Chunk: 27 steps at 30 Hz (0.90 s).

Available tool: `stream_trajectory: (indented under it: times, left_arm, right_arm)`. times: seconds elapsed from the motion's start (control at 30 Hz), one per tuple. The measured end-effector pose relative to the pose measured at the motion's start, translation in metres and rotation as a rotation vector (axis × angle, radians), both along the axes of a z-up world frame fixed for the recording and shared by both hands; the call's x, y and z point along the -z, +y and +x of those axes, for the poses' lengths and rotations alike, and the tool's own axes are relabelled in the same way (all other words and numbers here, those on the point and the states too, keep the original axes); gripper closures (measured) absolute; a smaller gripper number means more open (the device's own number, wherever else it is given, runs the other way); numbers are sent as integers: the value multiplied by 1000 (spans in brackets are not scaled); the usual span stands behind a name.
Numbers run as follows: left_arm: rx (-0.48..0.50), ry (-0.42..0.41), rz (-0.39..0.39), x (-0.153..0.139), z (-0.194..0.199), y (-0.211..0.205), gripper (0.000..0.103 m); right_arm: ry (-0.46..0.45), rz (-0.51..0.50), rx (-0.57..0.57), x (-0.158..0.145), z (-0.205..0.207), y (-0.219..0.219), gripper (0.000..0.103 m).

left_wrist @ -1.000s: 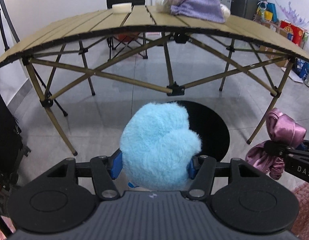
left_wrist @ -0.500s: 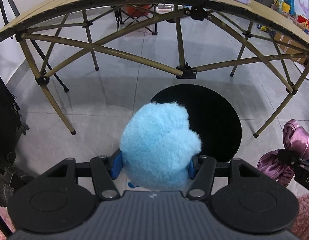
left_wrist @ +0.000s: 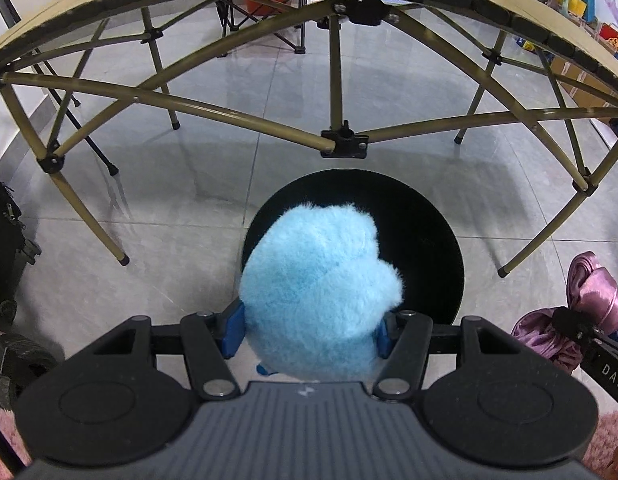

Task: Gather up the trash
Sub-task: 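Lower the left tool over the bin and open it to drop the blue plush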

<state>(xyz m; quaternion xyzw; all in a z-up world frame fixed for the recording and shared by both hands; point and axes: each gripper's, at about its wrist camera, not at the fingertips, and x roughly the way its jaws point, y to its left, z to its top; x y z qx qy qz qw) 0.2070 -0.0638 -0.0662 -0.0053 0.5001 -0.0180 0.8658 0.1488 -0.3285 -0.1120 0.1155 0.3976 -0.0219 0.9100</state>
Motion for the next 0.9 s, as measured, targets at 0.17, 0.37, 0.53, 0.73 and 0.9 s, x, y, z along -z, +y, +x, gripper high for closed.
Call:
stream_trajectory:
  times: [0.17,0.37,0.53,0.73,0.9]
  left_arm:
    - [1,29,-5,5,13,-15,43]
    - [2,67,-5,12,27,-32,43]
    - [-3,95,-7,18,37,-45,43]
    - [-18,124,-13,24,45,-52,43]
    - [-16,139,-16,28,48,-58,43]
  right_arm:
    - [9,5,32,6,7,-12,71]
    - [23,9,59,14,11,-22,71]
    - [36,14,72,21,14,-28,71]
    - [34,13,84,24,16,-32,71]
    - [42,10,91,27,16,-35,71]
